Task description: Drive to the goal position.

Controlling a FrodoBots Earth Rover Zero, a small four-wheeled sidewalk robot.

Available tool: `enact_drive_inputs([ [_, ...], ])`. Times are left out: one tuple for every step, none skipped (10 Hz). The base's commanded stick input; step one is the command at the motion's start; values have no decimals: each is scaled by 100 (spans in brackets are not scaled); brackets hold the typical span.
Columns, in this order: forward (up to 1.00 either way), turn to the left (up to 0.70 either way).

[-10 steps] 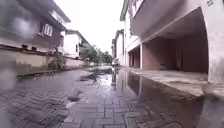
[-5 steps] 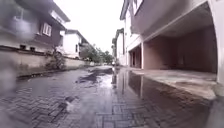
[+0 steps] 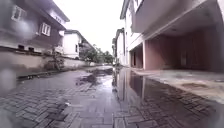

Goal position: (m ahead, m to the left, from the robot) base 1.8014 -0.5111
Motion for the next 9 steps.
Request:
enact_drive_inputs([
  [70, 0],
  [70, 0],
  [70, 0],
  [70, 0],
  [70, 0],
  [70, 0],
  [70, 0],
  [70, 0],
  [70, 0],
])
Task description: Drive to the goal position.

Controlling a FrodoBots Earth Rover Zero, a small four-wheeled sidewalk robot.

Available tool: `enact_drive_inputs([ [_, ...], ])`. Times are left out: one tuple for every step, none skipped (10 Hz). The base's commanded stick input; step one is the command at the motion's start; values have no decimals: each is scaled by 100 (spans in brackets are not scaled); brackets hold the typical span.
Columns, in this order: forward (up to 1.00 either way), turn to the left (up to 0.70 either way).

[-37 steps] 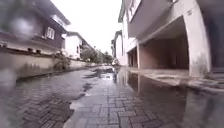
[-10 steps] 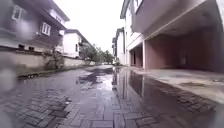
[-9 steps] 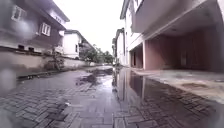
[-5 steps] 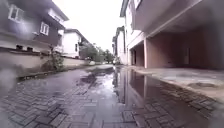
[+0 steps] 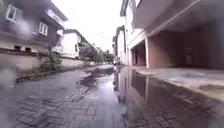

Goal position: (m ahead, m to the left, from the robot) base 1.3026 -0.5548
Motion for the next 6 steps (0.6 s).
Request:
enact_drive_inputs([
  [70, 0],
  [70, 0],
  [70, 0],
  [70, 0],
  [70, 0],
  [70, 0],
])
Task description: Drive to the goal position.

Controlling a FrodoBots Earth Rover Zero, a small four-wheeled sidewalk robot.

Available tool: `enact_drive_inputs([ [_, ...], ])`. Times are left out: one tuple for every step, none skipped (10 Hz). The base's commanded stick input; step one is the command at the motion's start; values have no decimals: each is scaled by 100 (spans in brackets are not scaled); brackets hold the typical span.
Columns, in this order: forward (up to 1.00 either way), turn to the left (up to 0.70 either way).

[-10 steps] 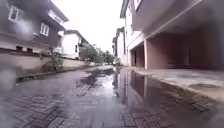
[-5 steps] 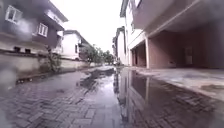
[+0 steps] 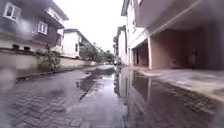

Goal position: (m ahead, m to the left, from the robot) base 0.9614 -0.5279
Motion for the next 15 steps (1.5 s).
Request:
enact_drive_inputs([
  [70, 0],
  [70, 0],
  [70, 0],
  [70, 0],
  [70, 0],
  [70, 0],
  [70, 0],
  [70, 0],
  [70, 0],
  [70, 0],
  [70, 0],
  [70, 0],
  [70, 0],
  [70, 0],
  [70, 0],
])
